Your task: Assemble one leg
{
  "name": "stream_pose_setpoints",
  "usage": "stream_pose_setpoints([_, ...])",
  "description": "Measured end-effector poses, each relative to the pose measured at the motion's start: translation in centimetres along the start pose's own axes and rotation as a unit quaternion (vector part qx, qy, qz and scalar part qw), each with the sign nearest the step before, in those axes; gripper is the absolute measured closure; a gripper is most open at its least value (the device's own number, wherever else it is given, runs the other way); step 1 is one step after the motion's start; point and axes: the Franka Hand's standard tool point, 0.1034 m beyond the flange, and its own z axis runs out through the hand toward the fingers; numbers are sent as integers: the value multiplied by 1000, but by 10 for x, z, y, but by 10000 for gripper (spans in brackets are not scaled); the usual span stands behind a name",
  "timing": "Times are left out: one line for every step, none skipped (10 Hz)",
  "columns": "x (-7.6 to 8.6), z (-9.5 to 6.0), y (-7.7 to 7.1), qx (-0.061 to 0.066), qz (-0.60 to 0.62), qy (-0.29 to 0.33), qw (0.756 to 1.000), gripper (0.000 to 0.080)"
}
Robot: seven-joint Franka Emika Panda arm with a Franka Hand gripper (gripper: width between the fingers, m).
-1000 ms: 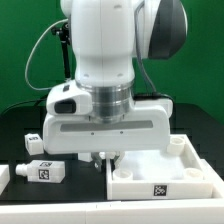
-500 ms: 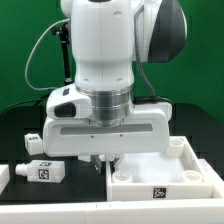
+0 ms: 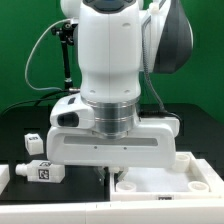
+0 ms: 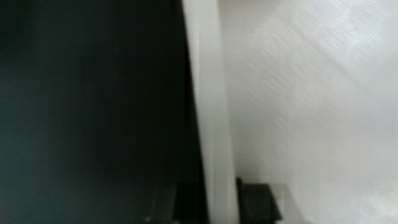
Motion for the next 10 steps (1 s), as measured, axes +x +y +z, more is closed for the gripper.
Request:
stream_pose_setpoints([0, 0, 1, 0, -3, 0, 1000, 738])
stream_pose_setpoints([0, 0, 1, 0, -4, 0, 1000, 738])
stream_pose_setpoints([0, 0, 1, 0, -4, 0, 1000, 738])
stream_pose_setpoints([0, 0, 1, 0, -4, 0, 1000, 560])
stream_pose_setpoints([0, 1, 1, 0, -4, 0, 1000, 419])
stream_pose_setpoints([0, 1, 1, 0, -4, 0, 1000, 419])
stream_pose_setpoints([0, 1, 1, 0, -4, -1, 1000, 241])
stream_pose_setpoints([-1, 0, 2, 1, -3, -4, 1000, 241])
stream_pose_setpoints([-9, -11, 8, 3, 3, -19, 1000, 166])
stream_pose_setpoints([-18, -24, 14, 6, 12, -25, 1000, 155])
